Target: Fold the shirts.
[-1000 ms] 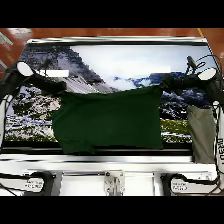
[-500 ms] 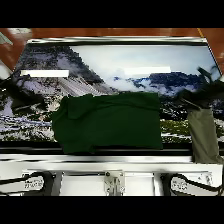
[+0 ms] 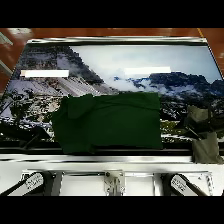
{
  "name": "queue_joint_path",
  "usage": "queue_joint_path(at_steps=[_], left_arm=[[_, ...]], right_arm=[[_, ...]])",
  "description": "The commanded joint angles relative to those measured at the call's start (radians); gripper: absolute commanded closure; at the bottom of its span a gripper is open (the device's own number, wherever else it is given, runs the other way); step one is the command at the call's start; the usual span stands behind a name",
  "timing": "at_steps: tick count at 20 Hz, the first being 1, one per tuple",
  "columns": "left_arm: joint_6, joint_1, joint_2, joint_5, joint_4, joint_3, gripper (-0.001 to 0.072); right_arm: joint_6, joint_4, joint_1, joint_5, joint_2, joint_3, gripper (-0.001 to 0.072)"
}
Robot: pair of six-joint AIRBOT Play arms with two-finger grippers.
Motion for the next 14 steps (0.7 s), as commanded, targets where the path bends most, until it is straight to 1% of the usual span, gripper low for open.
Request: queue_joint_path(at_steps=[1, 5, 8, 9, 10, 11, 12, 13, 14], left_arm=[[0.038, 0.0, -0.019, 0.163, -0.162, -0.101, -0.0005], [0.038, -0.082, -0.123, 0.227, -0.193, -0.101, -0.0005], [0.095, -0.14, -0.206, 0.239, -0.288, -0.098, 0.0006], [0.098, -0.158, -0.227, 0.245, -0.301, -0.098, 0.0093], [0.097, -0.176, -0.246, 0.255, -0.304, -0.098, 0.0261], [0.097, -0.187, -0.257, 0.26, -0.304, -0.098, 0.0405], [0.097, -0.19, -0.26, 0.258, -0.304, -0.098, 0.0507], [0.103, -0.188, -0.257, 0.249, -0.303, -0.097, 0.0528], [0.126, -0.188, -0.257, 0.232, -0.303, -0.09, 0.0608]], right_arm=[[-0.019, 0.067, -0.01, -0.015, 0.015, -0.055, 0.003], [-0.02, 0.069, -0.01, -0.016, 0.015, -0.055, 0.003], [-0.019, 0.069, -0.01, -0.016, 0.015, -0.055, 0.003], [-0.017, 0.069, -0.01, -0.016, 0.015, -0.055, 0.003], [-0.012, 0.069, -0.01, -0.013, 0.015, -0.055, 0.003], [-0.01, 0.068, -0.01, -0.003, 0.014, -0.055, 0.003], [-0.005, 0.06, -0.01, 0.019, 0.014, -0.055, 0.0029], [-0.017, 0.03, -0.01, 0.056, 0.014, -0.056, 0.0028], [-0.023, -0.035, -0.01, 0.09, 0.014, -0.056, 0.0028]])
